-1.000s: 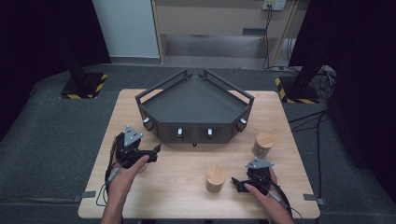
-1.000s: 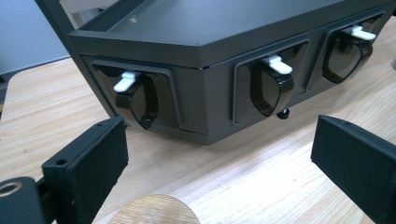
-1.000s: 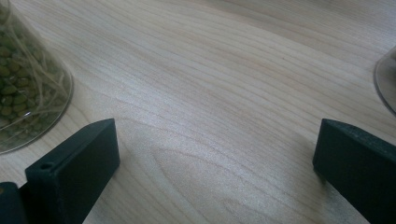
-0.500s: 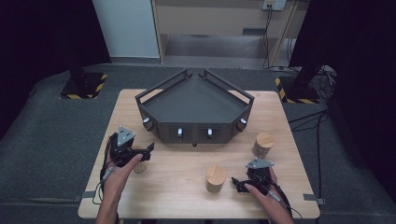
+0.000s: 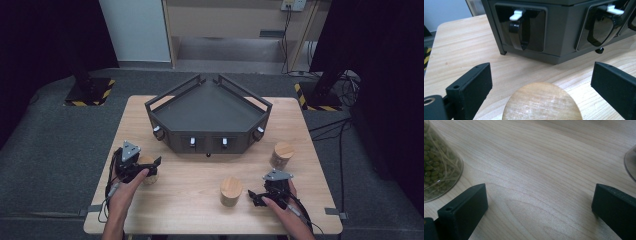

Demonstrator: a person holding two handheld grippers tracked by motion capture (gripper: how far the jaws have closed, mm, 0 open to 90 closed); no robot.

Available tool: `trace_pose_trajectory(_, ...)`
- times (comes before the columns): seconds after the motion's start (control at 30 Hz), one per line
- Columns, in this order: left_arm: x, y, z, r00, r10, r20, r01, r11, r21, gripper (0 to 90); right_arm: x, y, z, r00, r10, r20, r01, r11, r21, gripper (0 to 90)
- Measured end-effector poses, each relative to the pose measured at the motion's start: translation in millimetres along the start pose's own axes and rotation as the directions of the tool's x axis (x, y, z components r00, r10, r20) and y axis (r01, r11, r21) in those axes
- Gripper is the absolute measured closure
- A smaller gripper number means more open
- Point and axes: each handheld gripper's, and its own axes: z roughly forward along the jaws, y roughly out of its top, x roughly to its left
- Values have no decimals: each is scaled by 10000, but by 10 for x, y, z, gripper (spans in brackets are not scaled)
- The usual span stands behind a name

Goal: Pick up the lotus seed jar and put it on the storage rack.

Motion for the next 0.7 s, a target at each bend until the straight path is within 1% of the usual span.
trace_pose_trajectory(0.23, -22, -149, 30, 9999, 120, -13, -120, 9999, -21, 27, 0, 0, 0, 10000, 3, 1, -3, 10000, 1, 5)
trace_pose_trajectory(0.43, -26, -271, 45, 10000, -41, -40, 41, 10000, -65, 30, 0, 0, 0, 10000, 1, 1, -1, 10000, 1, 5)
trace_pose_trajectory(0.7, -32, -366, 99, 10000, -19, -26, 20, 10000, 83, 39, 0, 0, 0, 10000, 2, 0, -2, 10000, 1, 5)
